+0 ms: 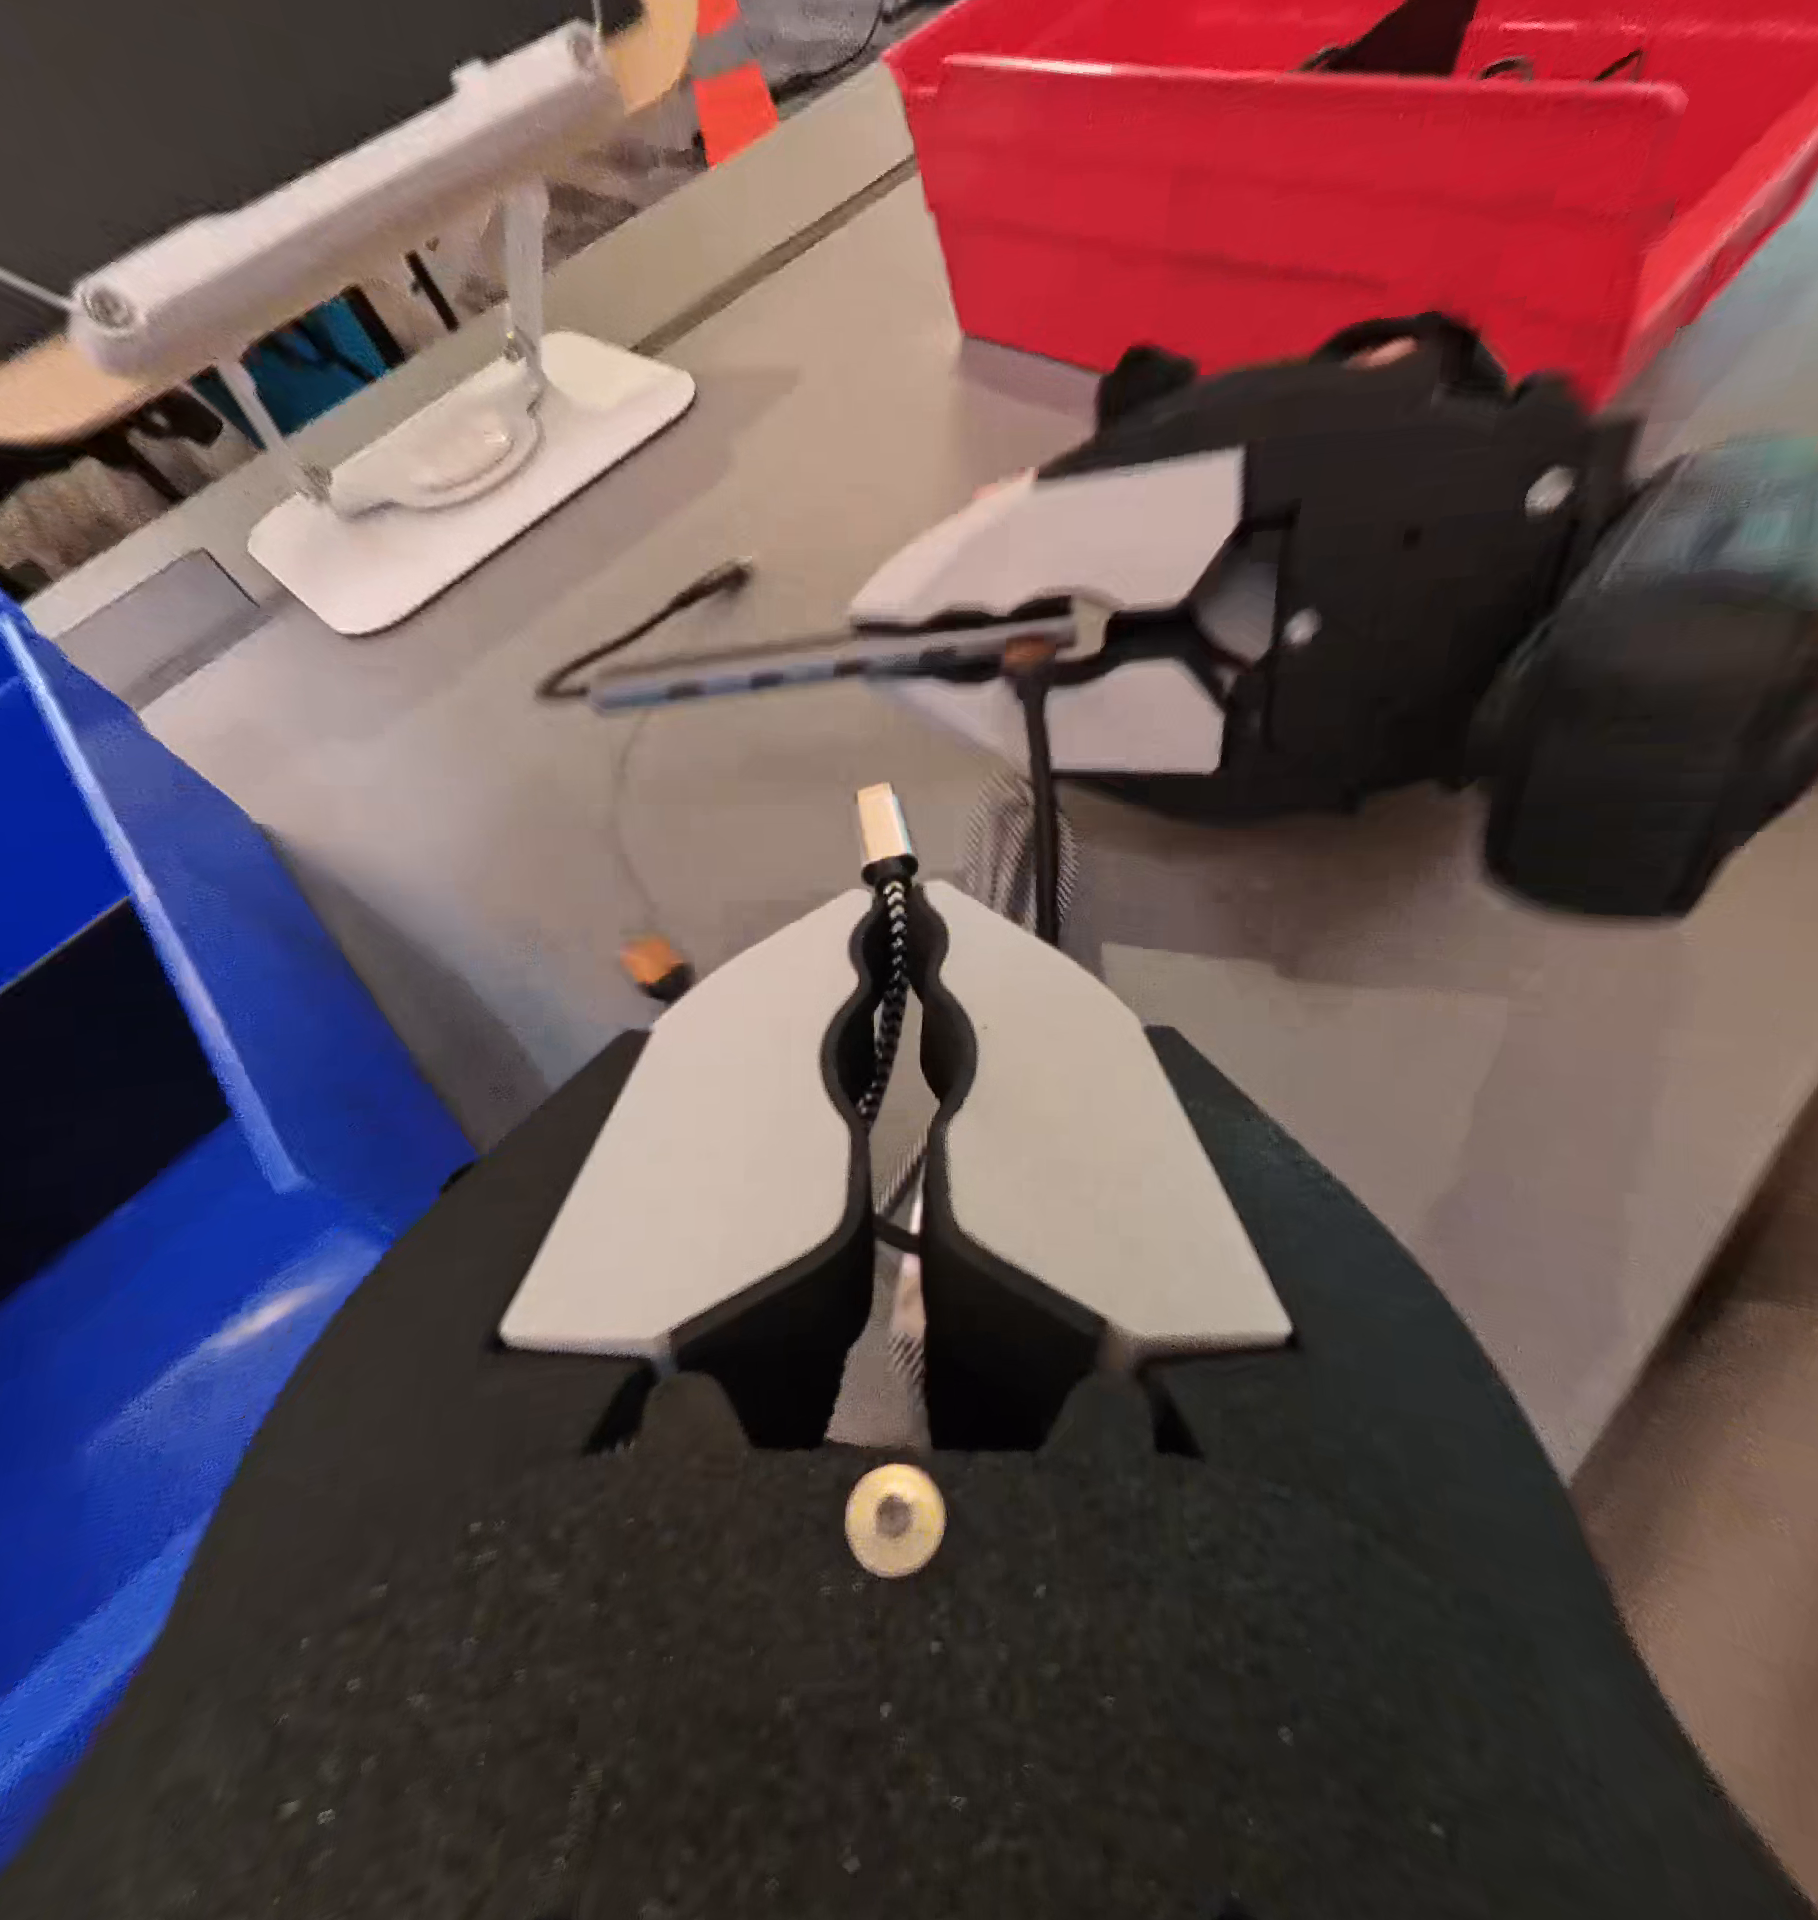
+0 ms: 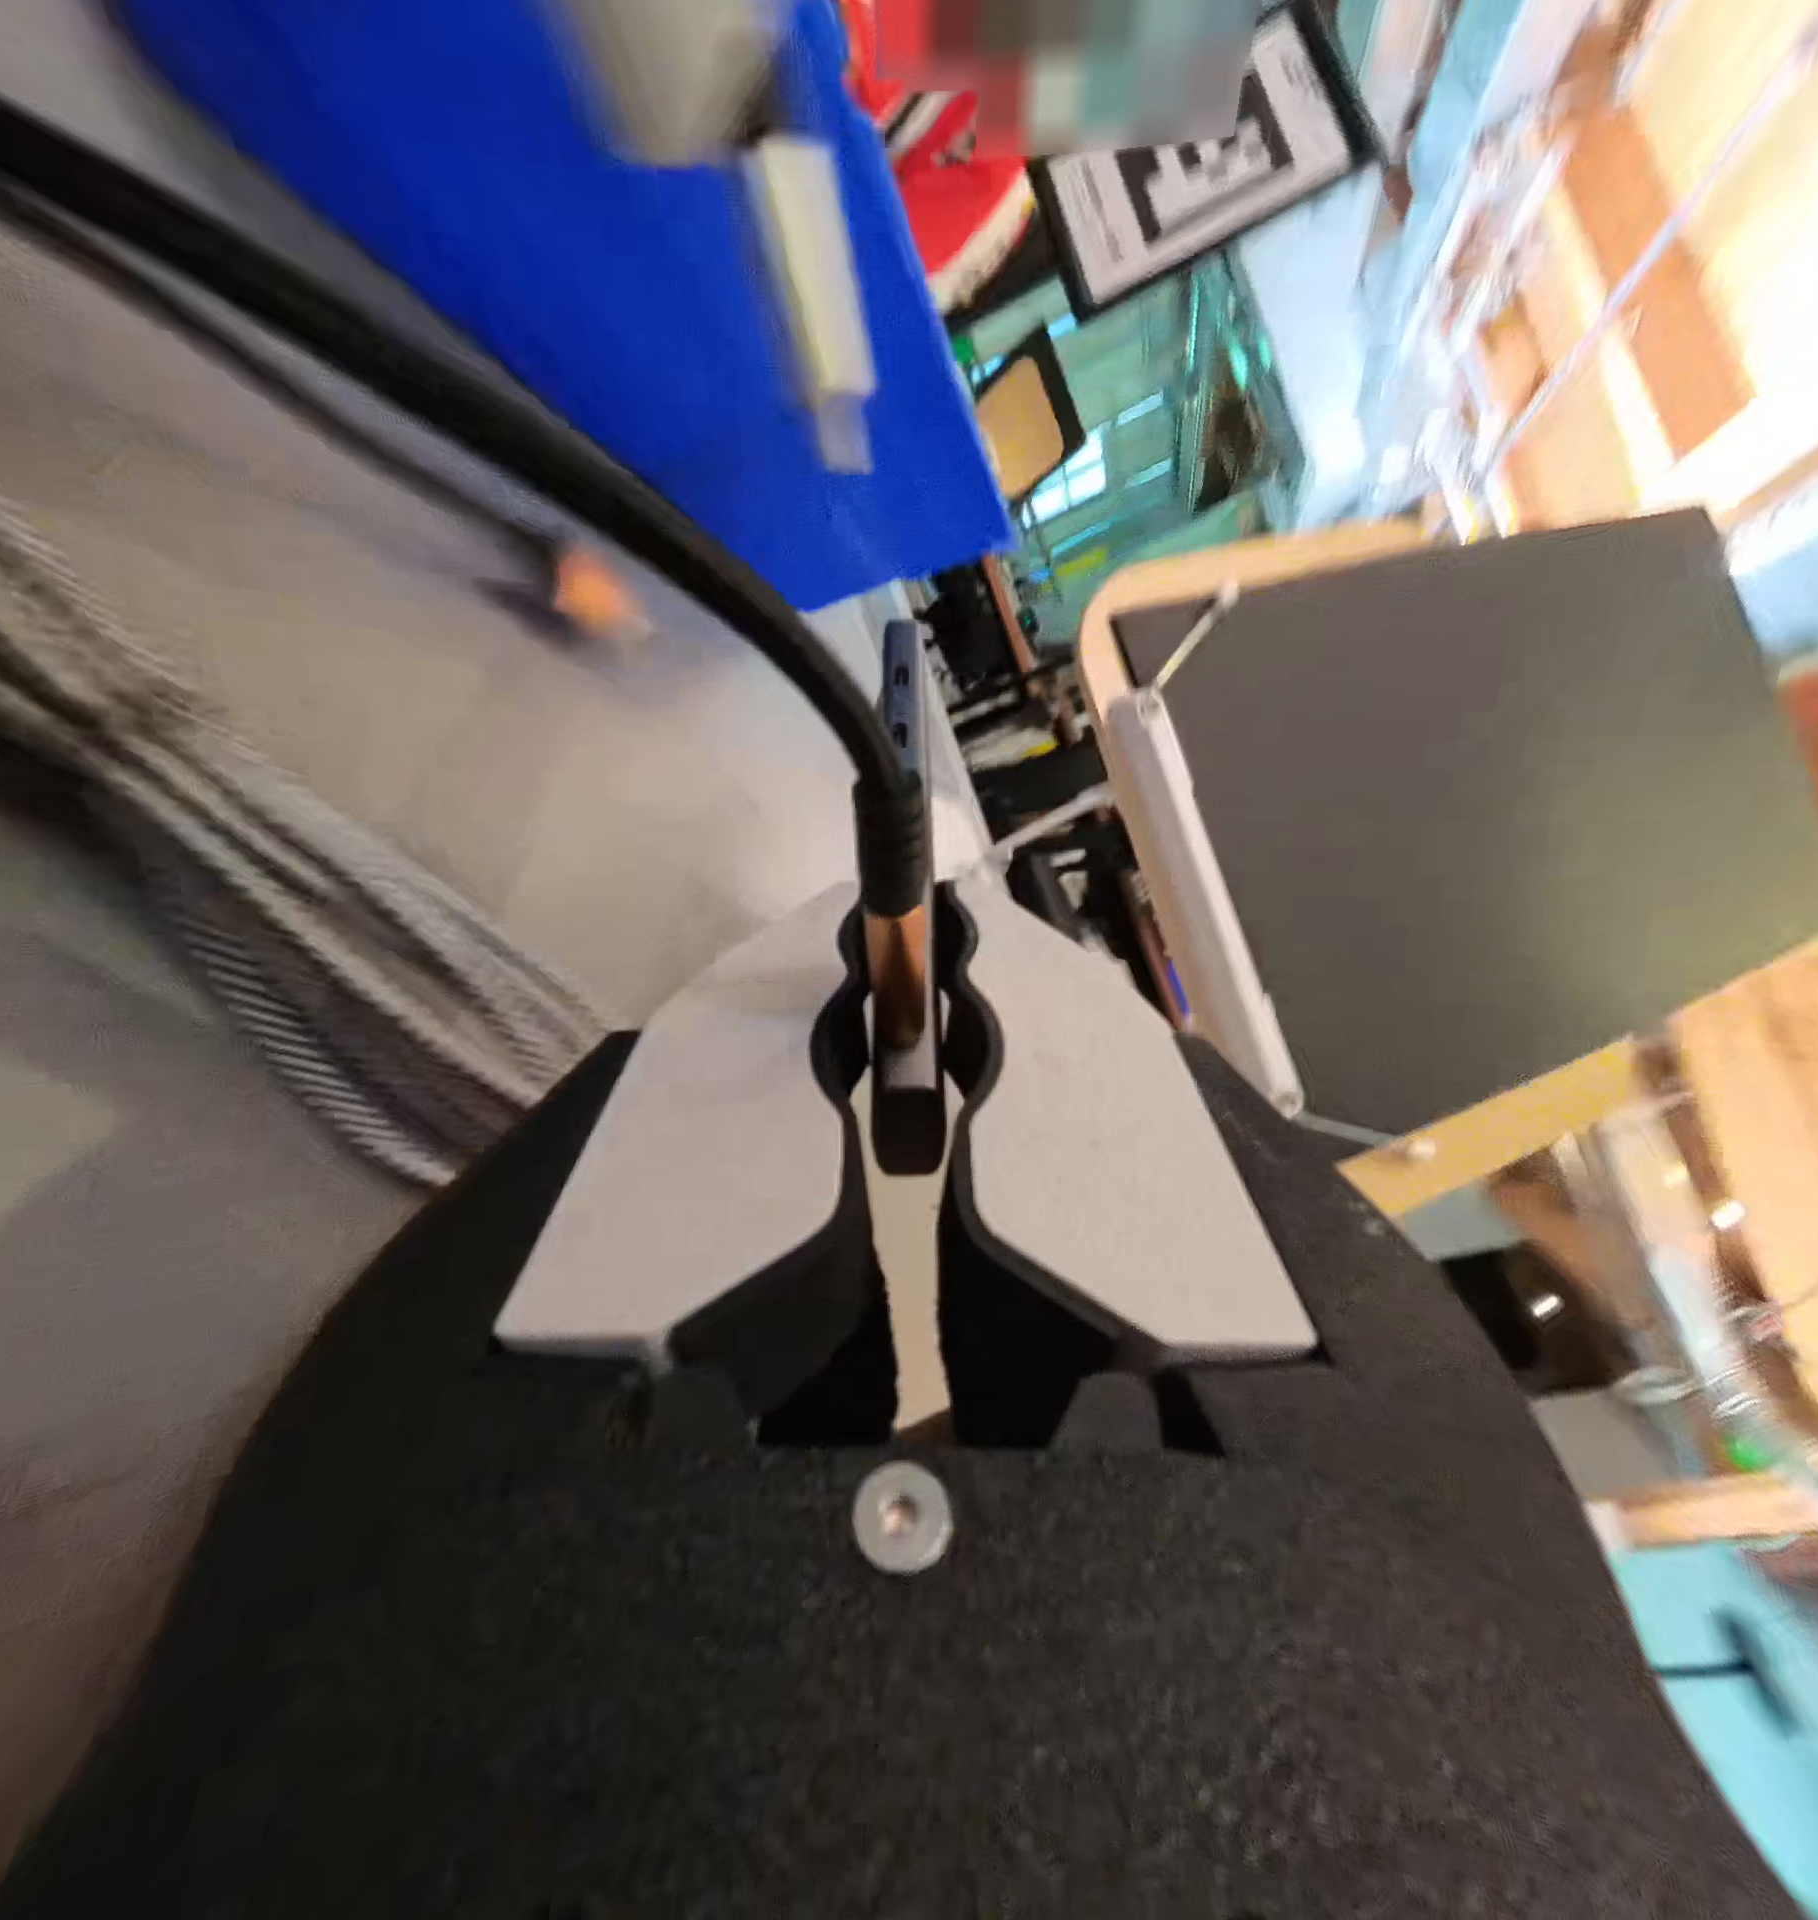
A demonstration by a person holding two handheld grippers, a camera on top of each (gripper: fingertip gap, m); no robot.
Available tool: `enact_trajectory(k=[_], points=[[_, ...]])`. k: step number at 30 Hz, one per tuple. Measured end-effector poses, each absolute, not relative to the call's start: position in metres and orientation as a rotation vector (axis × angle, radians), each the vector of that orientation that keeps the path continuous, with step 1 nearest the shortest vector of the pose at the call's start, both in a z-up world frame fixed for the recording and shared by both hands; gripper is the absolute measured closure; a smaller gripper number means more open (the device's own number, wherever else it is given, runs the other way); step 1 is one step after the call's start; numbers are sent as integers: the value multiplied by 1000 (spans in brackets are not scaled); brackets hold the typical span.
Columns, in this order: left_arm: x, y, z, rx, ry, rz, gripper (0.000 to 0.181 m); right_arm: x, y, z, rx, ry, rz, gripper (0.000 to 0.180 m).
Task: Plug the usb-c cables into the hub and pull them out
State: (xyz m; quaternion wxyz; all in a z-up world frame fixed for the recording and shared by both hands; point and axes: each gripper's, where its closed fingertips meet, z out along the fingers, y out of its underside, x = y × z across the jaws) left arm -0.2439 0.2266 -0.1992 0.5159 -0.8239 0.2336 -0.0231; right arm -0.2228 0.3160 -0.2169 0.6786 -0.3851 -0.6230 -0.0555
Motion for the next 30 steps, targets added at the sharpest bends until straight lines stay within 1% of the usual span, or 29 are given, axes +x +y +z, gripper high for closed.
enact_trajectory(k=[3,6,8,10,12,14,17,21,22,24,28,30], points=[[-258,246,-212,-2041,613,71,178,-222,312,-220,-833,-1424,-111,170],[-252,252,-247,-2181,647,-35,178,-224,306,-226,-792,-1462,-134,170],[-249,251,-258,-2226,621,-104,175,-224,305,-228,-790,-1474,-124,170],[-253,252,-242,-2158,558,-90,167,-226,304,-230,-783,-1489,-141,170],[-259,251,-218,-2070,492,-71,168,-226,305,-230,-781,-1487,-153,170],[-250,247,-203,-1999,466,-126,166,-226,306,-232,-779,-1494,-164,170],[-218,241,-205,-2001,529,-286,156,-227,303,-234,-759,-1510,-184,170],[-200,251,-228,-2078,626,-247,148,-228,300,-232,-742,-1506,-175,170],[-199,255,-232,-2093,626,-231,149,-228,297,-232,-730,-1507,-168,171],[-193,258,-236,-2102,649,-261,167,-229,294,-231,-713,-1506,-163,170],[-195,262,-229,-2063,645,-213,169,-229,295,-227,-732,-1483,-99,170],[-205,265,-228,-2068,624,-144,169,-228,294,-225,-718,-1472,-99,165]])
